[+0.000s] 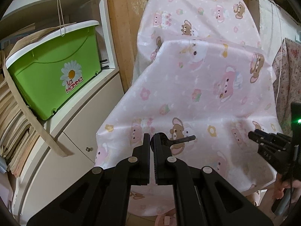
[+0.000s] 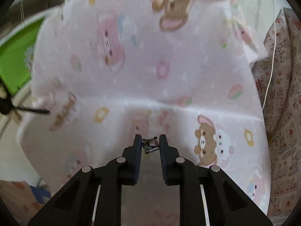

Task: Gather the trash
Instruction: 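Carry the spoon and silver clip down over the pink basket with both tools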

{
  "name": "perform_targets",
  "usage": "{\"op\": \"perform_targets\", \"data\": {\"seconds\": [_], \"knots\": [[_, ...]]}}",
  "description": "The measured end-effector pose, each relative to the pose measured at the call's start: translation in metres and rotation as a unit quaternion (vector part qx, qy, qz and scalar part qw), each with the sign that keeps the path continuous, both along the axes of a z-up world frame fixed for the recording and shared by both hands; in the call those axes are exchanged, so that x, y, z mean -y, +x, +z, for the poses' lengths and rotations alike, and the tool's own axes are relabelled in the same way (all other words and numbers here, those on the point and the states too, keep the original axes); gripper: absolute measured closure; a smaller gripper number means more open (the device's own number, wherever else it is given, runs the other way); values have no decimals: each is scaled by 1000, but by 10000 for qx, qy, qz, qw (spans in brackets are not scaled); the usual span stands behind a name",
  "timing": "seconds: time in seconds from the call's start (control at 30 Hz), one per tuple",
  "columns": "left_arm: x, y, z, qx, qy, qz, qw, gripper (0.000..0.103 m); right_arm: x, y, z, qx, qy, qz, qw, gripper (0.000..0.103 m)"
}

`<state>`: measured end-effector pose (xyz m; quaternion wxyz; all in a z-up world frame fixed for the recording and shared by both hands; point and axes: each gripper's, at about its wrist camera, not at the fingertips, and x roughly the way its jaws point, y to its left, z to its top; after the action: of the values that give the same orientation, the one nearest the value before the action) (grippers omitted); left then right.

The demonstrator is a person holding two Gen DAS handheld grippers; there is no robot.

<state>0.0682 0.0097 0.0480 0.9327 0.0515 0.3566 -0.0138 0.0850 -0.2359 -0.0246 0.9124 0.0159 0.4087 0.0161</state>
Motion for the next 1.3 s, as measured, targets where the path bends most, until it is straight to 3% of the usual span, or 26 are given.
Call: {"op": "perform_targets", "data": {"seconds": [0.1, 0.27, 0.37, 0.5, 0.67, 0.83, 1.07, 1.3], "knots": [[-1, -3, 4, -11, -62, -80, 9999, 101, 5, -8, 11, 41, 309, 75, 9995, 83], [-6, -10, 11, -61, -128, -83, 9999, 101, -5, -18, 14, 8, 165, 178, 9997, 83], [-4, -16, 7, -192, 77, -25, 9998, 101, -12, -26, 19, -10, 122, 280, 9995, 83], [1, -23, -3, -709, 107, -135, 9973, 101, -28, -47, 24, -34, -63, 666, 9978, 83], [17, -40, 1, -738, 340, -286, 9963, 100, -45, -77, 37, 42, -54, 1160, 9932, 83], [17, -47, -5, -1085, 48, -204, 9939, 100, -62, -99, 42, -32, -108, 1534, 9881, 83], [29, -49, -36, -1648, -68, -475, 9852, 100, -74, -118, 39, -249, -4, 1922, 9810, 83], [44, -45, -92, -2458, -20, -636, 9672, 100, -80, -116, 12, -761, -148, 2088, 9749, 83]]}}
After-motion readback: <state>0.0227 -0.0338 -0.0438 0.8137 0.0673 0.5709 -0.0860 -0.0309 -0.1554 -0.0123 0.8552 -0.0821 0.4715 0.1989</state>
